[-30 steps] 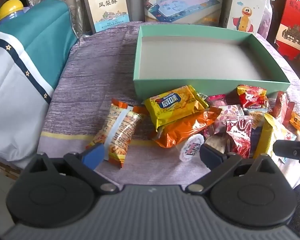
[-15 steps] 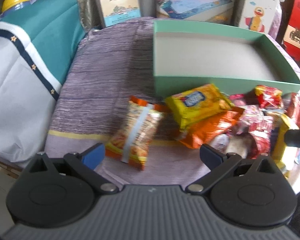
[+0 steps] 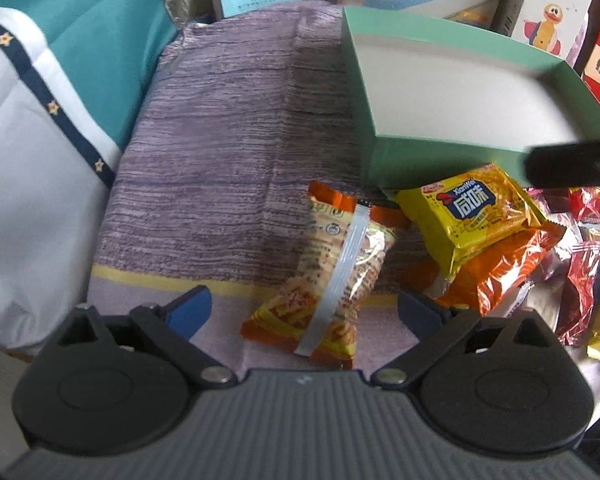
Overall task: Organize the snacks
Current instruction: 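Grasp the orange-and-white striped snack bag with the left gripper while the right grasps the yellow XianWei biscuit pack, then carry both packs into the green tray and open both grippers, then grasp the orange WINSUN pack with the left gripper, then grasp the green-yellow candy stick with the right gripper, then place the orange pack and candy stick into the tray, open both grippers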
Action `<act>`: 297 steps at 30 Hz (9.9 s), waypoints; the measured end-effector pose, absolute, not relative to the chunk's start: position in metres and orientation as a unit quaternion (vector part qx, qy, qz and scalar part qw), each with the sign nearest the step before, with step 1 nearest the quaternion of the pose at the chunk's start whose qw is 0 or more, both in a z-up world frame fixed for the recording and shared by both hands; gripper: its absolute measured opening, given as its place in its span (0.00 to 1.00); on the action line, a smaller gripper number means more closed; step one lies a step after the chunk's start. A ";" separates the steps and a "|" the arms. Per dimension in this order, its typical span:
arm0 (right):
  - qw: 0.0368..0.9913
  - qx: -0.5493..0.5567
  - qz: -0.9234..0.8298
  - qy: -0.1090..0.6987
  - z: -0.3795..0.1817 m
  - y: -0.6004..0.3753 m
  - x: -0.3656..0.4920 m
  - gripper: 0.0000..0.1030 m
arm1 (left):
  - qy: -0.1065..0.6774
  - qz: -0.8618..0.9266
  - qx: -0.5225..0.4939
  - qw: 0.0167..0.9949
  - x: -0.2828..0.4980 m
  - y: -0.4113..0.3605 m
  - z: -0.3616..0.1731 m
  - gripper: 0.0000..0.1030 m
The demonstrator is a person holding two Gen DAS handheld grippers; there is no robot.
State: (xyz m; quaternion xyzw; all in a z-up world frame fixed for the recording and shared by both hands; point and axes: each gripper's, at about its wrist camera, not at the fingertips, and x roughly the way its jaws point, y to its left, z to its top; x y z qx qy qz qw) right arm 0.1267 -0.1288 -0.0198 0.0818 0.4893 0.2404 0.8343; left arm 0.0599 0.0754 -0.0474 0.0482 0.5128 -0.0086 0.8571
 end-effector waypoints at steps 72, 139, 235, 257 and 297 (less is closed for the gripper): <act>0.854 0.099 0.182 0.478 0.015 -0.154 0.179 0.45 | 0.467 -0.101 0.004 0.879 0.137 0.042 0.019 0.33; 0.821 0.185 0.157 0.517 -0.019 -0.181 0.124 0.75 | 0.534 -0.214 0.061 0.815 0.093 -0.009 -0.059 0.86; 0.833 0.005 0.195 0.518 -0.056 0.065 0.174 0.33 | 0.518 0.027 -0.074 0.852 0.071 0.182 -0.083 0.54; 0.830 0.059 0.247 0.496 -0.025 0.024 0.150 0.22 | 0.488 0.003 -0.105 0.866 0.069 0.171 -0.046 0.46; 0.844 0.188 0.153 0.478 -0.016 -0.186 0.185 0.94 | 0.451 -0.064 0.014 0.890 0.170 0.011 0.001 0.99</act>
